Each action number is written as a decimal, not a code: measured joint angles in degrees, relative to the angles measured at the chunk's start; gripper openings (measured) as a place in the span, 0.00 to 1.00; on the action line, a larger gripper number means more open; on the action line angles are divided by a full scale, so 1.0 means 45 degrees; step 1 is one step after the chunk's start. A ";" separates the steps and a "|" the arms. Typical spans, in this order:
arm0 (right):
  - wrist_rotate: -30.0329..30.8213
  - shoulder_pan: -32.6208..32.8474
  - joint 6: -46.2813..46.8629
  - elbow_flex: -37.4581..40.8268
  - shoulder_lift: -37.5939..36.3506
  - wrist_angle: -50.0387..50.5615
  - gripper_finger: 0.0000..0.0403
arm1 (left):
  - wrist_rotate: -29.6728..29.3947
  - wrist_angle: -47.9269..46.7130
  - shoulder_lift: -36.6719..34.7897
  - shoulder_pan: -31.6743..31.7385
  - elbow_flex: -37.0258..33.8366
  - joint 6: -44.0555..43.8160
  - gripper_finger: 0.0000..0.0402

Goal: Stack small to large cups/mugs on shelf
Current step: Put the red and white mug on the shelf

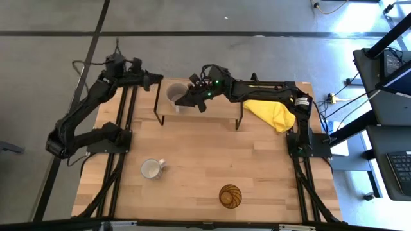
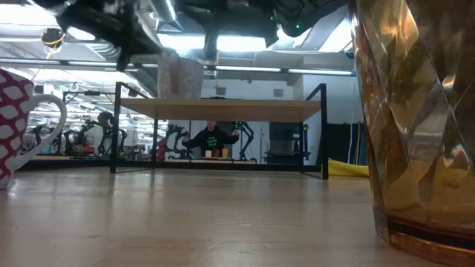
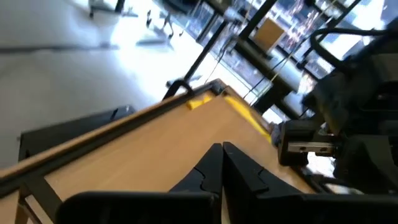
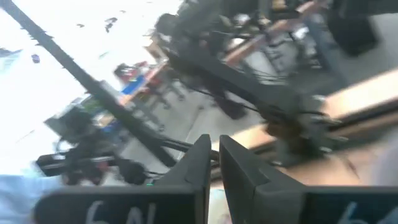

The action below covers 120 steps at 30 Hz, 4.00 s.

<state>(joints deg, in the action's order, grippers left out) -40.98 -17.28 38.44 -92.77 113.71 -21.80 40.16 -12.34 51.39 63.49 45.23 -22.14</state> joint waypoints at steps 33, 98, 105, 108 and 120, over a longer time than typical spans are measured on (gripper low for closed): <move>0.9410 0.3163 -0.7340 -0.9196 -0.0994 1.4764 0.11 | 0.5532 -0.3709 -0.7474 0.2138 0.3953 -0.4738 0.00; 1.8853 0.7055 -0.1658 -0.9181 0.2297 0.6494 0.11 | -0.8484 -1.4427 -0.9173 -0.1903 0.9482 0.4710 0.00; 1.8612 0.7067 -0.1910 -0.9181 0.2297 0.6488 0.11 | -0.6735 -1.5905 -0.9021 -0.1380 0.9452 0.6265 0.00; 1.7996 0.7067 -0.1877 -0.9181 0.2297 0.6455 0.11 | -1.1742 -1.6592 -0.8384 -0.3409 0.9565 0.8413 0.00; 2.0305 0.7329 -0.1926 -0.9181 0.2297 0.6418 0.11 | -2.2639 -1.7122 -0.8212 -1.3607 1.0528 -0.0268 0.00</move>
<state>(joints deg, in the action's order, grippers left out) 50.39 15.70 29.77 -134.08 124.05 7.08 -61.72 -89.39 14.44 2.26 92.61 -23.34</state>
